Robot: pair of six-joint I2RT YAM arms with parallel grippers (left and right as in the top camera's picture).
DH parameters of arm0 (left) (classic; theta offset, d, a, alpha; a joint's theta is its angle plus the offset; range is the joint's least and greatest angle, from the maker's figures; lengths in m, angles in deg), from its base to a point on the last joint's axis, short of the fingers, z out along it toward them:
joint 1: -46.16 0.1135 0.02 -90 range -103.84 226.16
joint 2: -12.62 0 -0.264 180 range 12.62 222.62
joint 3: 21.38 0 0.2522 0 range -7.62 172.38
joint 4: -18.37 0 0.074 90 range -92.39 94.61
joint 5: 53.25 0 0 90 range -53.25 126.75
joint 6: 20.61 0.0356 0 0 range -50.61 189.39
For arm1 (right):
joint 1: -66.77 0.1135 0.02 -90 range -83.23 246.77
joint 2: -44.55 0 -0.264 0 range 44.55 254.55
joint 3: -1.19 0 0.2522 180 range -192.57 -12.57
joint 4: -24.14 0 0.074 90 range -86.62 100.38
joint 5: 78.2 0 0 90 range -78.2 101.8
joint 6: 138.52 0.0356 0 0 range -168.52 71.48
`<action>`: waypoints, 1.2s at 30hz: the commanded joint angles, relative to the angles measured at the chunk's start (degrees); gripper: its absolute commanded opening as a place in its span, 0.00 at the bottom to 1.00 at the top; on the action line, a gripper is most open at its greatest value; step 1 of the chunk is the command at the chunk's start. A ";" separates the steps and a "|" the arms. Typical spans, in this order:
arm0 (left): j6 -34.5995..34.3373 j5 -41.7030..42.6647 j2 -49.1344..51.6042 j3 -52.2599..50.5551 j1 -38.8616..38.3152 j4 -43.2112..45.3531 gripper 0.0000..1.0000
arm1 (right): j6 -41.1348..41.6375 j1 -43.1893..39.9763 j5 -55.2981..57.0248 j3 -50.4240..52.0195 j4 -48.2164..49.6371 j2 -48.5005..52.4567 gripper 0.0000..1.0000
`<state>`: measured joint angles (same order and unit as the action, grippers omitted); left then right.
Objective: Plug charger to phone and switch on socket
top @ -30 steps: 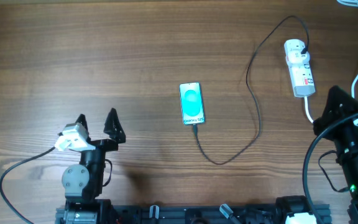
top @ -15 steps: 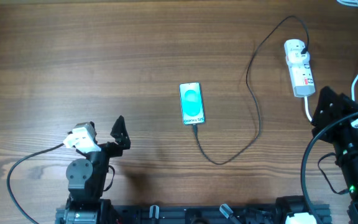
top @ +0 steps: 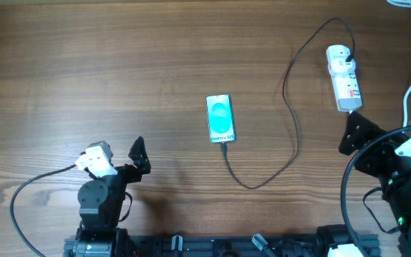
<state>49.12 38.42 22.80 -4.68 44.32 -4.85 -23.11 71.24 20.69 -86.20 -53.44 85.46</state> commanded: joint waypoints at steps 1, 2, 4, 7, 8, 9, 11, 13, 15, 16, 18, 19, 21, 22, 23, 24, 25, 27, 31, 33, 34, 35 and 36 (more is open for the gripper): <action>-0.09 0.85 -0.26 -0.24 0.11 -0.04 1.00 | -1.99 0.24 2.01 -0.17 -0.50 0.00 1.00; -0.11 0.85 -0.26 -0.24 0.11 -0.04 1.00 | -2.58 0.24 0.87 -0.15 -0.11 0.00 1.00; -0.09 0.87 -0.26 -0.24 0.11 -0.04 1.00 | -5.11 0.24 -1.90 0.92 2.82 -0.04 0.99; -0.09 0.85 -0.26 -0.24 0.11 -0.04 1.00 | -9.53 0.24 -5.55 5.14 10.93 -0.83 1.00; -0.09 0.85 -0.26 -0.24 0.11 -0.04 1.00 | -10.32 0.24 -6.58 7.21 13.94 -1.55 1.00; -0.09 0.85 -0.26 -0.24 0.11 -0.04 1.00 | -10.47 0.24 -7.39 10.82 18.34 -2.95 0.99; -0.09 0.85 -0.26 -0.24 0.11 -0.04 1.00 | -10.40 0.15 -8.48 17.84 25.83 -5.55 1.00; -0.09 0.85 -0.26 -0.24 0.11 -0.04 1.00 | -10.38 0.13 -10.14 33.97 43.19 -13.33 1.00; -0.09 0.85 -0.26 -0.24 0.11 -0.04 1.00 | -10.19 0.13 -10.54 41.64 51.30 -18.16 1.00; -0.09 0.85 -0.26 -0.24 0.11 -0.04 1.00 | -9.77 0.13 -10.73 45.99 55.52 -21.22 1.00; -0.09 0.85 -0.26 -0.24 0.11 -0.04 1.00 | -8.26 0.02 -10.69 53.48 61.88 -26.60 1.00; -0.09 0.85 -0.26 -0.24 0.11 -0.04 1.00 | -7.85 0.02 -10.71 57.24 65.37 -28.70 0.99; -0.09 0.85 -0.26 -0.24 0.11 -0.04 1.00 | -6.75 -0.02 -10.03 61.11 68.00 -31.06 1.00; -0.11 0.85 -0.26 -0.24 0.11 -0.04 1.00 | -6.84 -0.04 -9.77 62.86 69.11 -32.37 0.99; -0.11 0.85 -0.26 -0.24 0.11 -0.04 1.00 | -6.84 -0.04 -8.81 64.96 70.25 -34.16 1.00; -0.09 0.85 -0.26 -0.24 0.11 -0.04 1.00 | -7.13 -0.07 -8.52 66.58 70.75 -35.63 0.99; -0.09 0.85 -0.26 -0.24 0.11 -0.04 1.00 | -7.26 -0.13 -8.52 67.56 70.58 -36.70 1.00; -0.09 0.85 -0.26 -0.24 0.11 -0.04 1.00 | -7.39 -0.33 -8.55 69.64 70.16 -38.69 1.00; -0.09 0.85 -0.26 -0.24 0.11 -0.04 1.00 | -7.21 -1.20 -8.55 73.42 70.49 -40.72 1.00; -0.11 0.85 -0.26 -0.24 0.11 -0.04 1.00 | -7.56 -1.73 -8.52 73.33 66.90 -40.72 1.00; -0.09 0.85 -0.26 -0.24 0.11 -0.04 1.00 | -7.72 -2.14 -8.52 73.33 65.48 -40.72 1.00; -0.09 0.85 -0.26 -0.24 0.11 -0.04 1.00 | -7.82 -2.60 -8.59 73.33 64.04 -40.72 1.00; -0.09 0.85 -0.26 -0.24 0.11 -0.04 1.00 | -10.91 -3.19 -10.56 73.33 64.06 -40.72 0.99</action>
<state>49.12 38.42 22.80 -4.68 44.32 -4.85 -30.80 69.27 11.42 -13.11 11.00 45.65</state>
